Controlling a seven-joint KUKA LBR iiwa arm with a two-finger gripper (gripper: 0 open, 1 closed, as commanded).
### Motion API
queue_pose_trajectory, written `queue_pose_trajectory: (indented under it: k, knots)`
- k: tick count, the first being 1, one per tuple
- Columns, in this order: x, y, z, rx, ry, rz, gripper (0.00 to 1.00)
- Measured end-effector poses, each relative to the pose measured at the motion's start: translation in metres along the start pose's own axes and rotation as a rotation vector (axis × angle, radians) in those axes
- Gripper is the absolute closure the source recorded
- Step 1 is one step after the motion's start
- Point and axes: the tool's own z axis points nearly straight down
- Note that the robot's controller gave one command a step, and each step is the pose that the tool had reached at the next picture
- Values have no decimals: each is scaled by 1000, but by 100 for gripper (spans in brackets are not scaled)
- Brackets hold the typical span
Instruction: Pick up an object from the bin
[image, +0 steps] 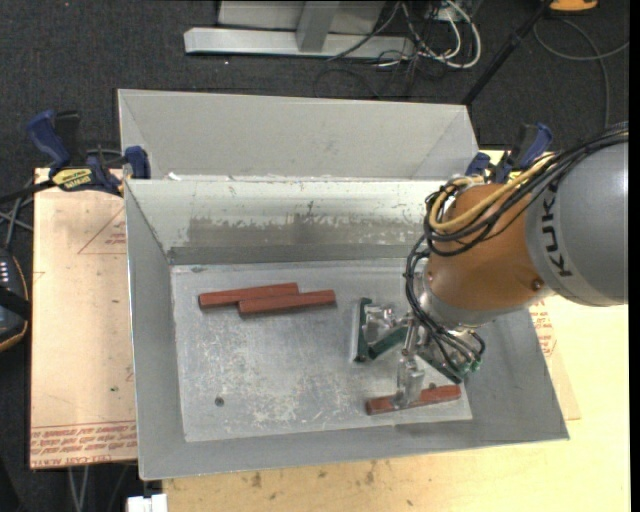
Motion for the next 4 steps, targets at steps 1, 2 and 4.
queue_pose_trajectory:
  k: [1, 2, 4]
  knots:
    - [-1, 6, -5, -1, -1, 2, 0]
    - [-15, -59, 51, 3, -6, 87, 100]
    - [7, -71, -100, 2, -2, 102, 100]
